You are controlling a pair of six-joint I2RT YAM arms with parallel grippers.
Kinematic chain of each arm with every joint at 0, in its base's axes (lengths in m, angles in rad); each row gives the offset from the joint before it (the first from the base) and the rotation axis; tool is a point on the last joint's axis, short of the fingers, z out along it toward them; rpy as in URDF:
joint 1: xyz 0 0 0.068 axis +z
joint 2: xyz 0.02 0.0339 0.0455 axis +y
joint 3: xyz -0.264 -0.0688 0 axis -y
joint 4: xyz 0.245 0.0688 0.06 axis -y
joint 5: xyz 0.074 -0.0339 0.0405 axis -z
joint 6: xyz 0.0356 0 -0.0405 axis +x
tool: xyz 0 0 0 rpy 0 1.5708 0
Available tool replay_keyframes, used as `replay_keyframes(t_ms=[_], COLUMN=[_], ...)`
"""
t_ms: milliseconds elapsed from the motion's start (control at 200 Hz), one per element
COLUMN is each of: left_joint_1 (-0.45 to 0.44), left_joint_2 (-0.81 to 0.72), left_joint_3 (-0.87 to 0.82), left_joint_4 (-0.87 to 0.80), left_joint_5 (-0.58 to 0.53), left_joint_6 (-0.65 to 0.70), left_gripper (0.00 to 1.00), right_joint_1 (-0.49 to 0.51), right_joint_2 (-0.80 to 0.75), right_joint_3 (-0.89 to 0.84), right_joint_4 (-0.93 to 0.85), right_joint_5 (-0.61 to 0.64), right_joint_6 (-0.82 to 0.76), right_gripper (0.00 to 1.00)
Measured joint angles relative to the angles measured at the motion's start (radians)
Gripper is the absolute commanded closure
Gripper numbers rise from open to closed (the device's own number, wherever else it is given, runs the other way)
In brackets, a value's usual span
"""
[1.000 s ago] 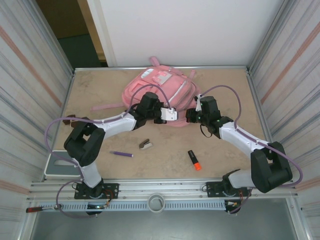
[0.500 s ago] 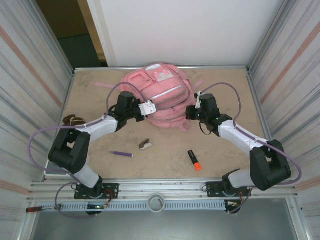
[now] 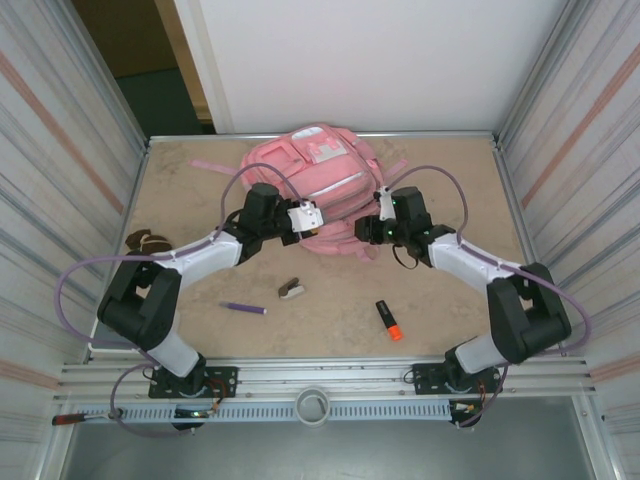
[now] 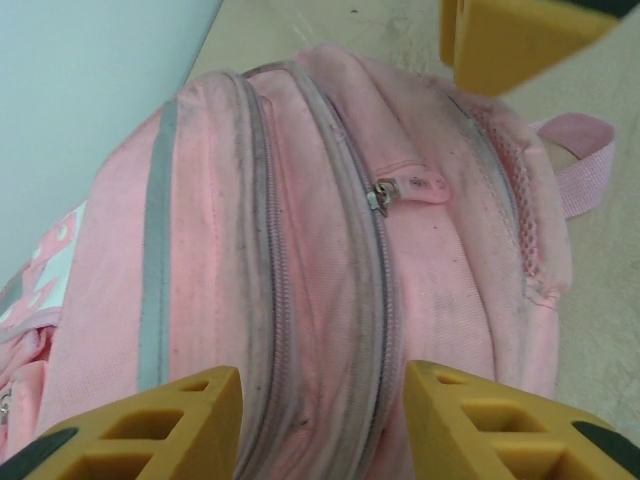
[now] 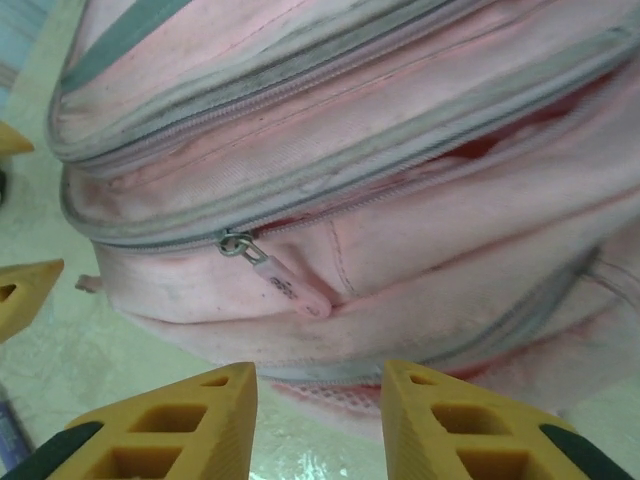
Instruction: Pack books, pencil case, and school supplies into a backpack
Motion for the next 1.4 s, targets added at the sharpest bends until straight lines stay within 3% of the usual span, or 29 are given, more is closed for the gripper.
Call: replay_keyframes(t_ms=[416, 997, 1157, 1403], left_joint_1=[0.007, 0.015, 0.015, 0.015], left_joint_2=[0.000, 0.000, 0.000, -0.007], left_joint_3=[0.000, -0.004, -0.004, -0.004], left_joint_4=[-0.002, -0.001, -0.003, -0.019], left_joint_5=[-0.025, -0.033, -0.035, -0.031], left_joint_6=[-0.007, -0.007, -0.007, -0.007], left_gripper=[0.53, 0.53, 0.53, 0.52], right_joint_1=[0.021, 0.061, 0.069, 0.071], right_joint_2=[0.170, 0.214, 0.214, 0.214], right_joint_3=[0.157, 0.158, 0.148, 0.117], right_joint_4=[-0.030, -0.043, -0.010, 0.036], right_joint_5=[-0.074, -0.048, -0.034, -0.027], right_joint_6=[-0.177, -0.250, -0.264, -0.267], right_gripper=[0.61, 0.64, 0.70, 0.90])
